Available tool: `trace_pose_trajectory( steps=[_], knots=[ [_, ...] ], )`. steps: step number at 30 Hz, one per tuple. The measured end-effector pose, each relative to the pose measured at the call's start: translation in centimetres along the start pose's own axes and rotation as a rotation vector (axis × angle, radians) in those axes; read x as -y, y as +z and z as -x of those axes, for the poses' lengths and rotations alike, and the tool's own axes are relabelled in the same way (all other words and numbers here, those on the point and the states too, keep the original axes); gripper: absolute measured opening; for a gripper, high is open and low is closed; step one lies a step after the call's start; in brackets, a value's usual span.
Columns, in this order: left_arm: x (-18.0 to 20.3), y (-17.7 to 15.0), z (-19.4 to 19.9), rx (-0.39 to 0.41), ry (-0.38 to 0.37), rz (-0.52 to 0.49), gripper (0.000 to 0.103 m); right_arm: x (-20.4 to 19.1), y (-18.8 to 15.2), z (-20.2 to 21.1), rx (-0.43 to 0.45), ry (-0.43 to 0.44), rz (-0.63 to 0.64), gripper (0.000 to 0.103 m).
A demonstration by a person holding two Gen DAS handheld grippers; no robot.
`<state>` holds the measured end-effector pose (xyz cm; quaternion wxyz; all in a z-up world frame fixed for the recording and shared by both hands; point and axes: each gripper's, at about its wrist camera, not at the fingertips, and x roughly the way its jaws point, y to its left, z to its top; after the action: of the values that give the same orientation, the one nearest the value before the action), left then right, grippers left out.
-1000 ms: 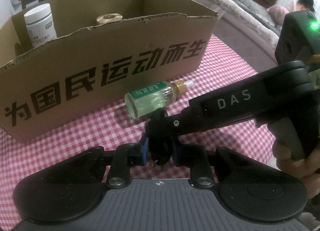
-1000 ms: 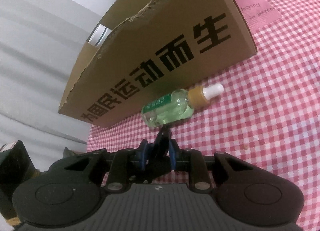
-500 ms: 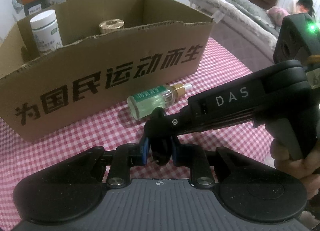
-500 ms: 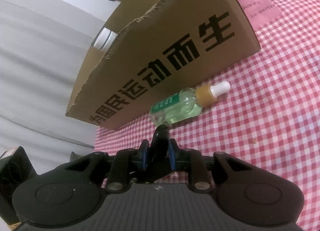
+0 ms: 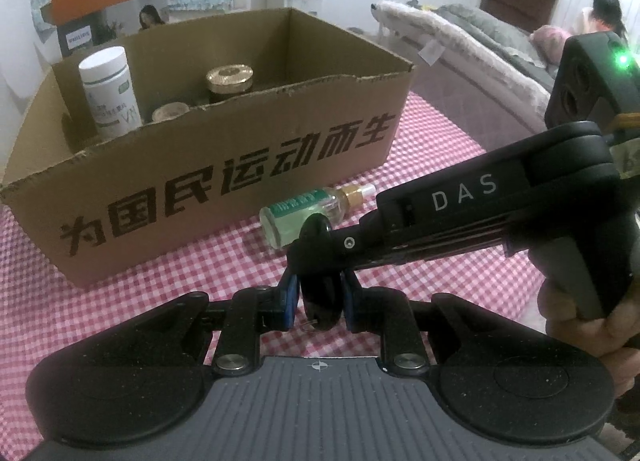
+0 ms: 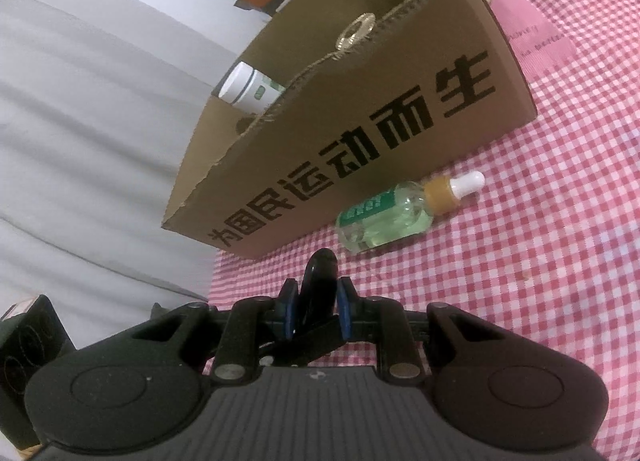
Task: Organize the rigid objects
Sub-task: 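Carry the black case into the box and open the right gripper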
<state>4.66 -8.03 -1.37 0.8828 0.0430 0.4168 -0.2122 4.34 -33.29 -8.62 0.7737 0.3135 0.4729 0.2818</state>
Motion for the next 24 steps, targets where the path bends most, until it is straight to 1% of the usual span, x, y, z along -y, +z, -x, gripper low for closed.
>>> trace_pose_trajectory(
  steps=[19, 24],
  knots=[
    [0.4, -0.1, 2.4, 0.07, 0.015, -0.019, 0.021, -2.0, -0.5, 2.0, 0.043, 0.028, 0.043, 0.023],
    [0.5, 0.9, 3.4, 0.116, 0.018, -0.036, 0.021, -2.8, -0.3, 2.8, 0.065, 0.032, 0.06, 0.023]
  ],
)
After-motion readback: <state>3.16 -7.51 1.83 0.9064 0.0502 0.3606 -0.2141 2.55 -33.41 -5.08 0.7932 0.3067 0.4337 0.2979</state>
